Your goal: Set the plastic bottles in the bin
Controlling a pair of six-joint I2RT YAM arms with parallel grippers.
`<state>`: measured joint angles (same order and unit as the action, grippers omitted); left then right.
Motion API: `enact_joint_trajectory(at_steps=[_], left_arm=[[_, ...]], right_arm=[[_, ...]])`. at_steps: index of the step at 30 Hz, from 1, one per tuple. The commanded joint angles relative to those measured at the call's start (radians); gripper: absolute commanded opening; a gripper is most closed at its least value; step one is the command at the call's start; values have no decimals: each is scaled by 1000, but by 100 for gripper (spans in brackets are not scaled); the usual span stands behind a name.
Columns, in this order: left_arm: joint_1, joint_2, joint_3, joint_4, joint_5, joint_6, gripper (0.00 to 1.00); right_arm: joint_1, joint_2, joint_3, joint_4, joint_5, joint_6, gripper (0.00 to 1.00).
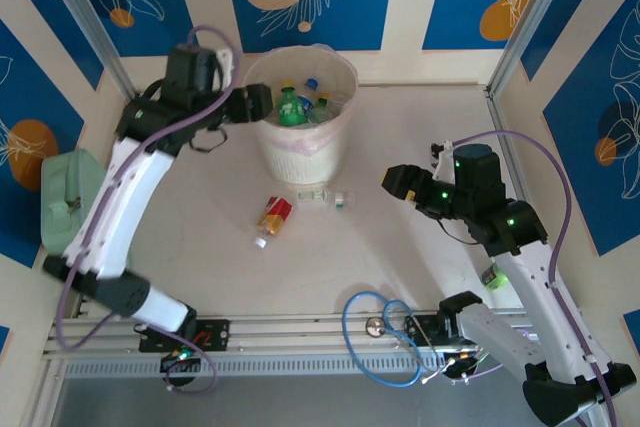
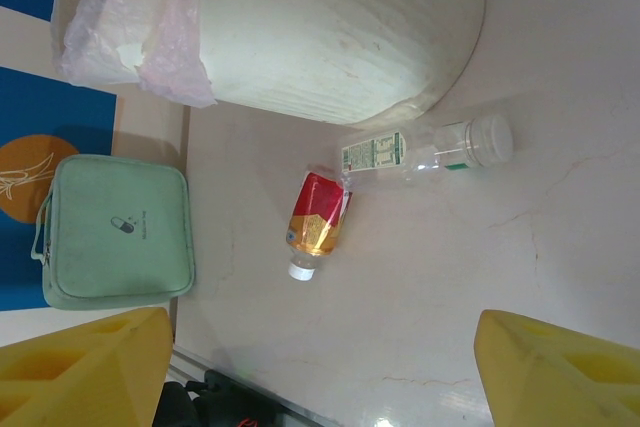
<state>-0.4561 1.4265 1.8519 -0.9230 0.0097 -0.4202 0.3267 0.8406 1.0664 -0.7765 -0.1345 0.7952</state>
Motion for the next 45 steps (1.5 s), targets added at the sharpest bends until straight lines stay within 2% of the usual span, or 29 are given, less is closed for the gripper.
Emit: enact_joint_trajectory(at_steps=[1,6,11,14,24,33,36,45], left_arm=[[-7,-158,-219,48,-59,2,76],[-13,-363,-626,99,-2,-73,80],[-38,-420,-920,197,31,-168,83],[-45,-397,-1028,299,69,-188,86],[-65,-144,-1050,527,103,-135,90],[-68,11,-1014,556,63,-112,88],[-69,43,-1002,555,67,-105,86],[-69,109,-978,542,75,-97,71]], right_arm=[[-2,-9,-14,6,-12,-10,80],[-1,3,-24,25,-20,-9,81],[3,15,-43,62,-33,12,81],[11,15,-43,60,-26,14,81],[14,-10,-51,34,-13,12,82],[8,-26,-19,-29,4,-14,82],[0,-27,-20,-31,-3,-16,82],[-15,-22,-5,-34,-14,-21,82]])
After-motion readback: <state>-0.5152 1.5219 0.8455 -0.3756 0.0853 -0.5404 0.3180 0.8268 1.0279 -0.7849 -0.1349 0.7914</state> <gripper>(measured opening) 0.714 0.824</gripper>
